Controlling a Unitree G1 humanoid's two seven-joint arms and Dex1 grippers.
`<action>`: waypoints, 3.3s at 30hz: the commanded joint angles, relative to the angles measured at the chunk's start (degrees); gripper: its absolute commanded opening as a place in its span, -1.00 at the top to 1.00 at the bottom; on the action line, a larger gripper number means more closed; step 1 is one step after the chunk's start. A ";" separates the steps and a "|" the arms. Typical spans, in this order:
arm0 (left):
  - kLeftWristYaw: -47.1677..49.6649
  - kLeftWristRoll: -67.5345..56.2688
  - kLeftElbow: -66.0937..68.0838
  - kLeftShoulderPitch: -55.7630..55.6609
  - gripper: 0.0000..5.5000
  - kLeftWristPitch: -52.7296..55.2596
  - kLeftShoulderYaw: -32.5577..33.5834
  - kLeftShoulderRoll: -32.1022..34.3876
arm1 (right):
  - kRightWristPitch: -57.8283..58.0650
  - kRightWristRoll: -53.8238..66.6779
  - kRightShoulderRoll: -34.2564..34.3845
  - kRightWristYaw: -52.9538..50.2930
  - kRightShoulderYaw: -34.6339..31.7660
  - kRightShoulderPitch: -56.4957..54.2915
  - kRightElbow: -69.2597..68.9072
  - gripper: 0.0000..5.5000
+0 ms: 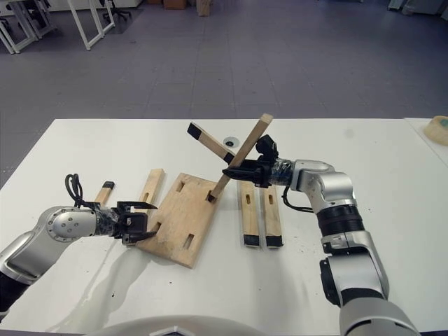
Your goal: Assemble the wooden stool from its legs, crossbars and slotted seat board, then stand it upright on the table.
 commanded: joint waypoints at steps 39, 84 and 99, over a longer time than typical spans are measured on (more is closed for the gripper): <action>-2.45 5.82 2.48 2.47 -0.21 4.47 -2.87 -6.85 | -2.73 -12.80 1.57 -5.71 6.57 0.71 1.97 0.26; -2.08 7.79 4.17 2.54 -0.21 5.12 -2.72 -9.87 | 13.14 2.51 5.68 -28.69 -4.66 3.55 -26.86 -0.50; 5.46 8.43 2.68 4.95 -0.21 18.66 -0.62 -16.25 | 12.00 12.99 4.68 -45.27 -29.81 -11.40 -30.22 -0.50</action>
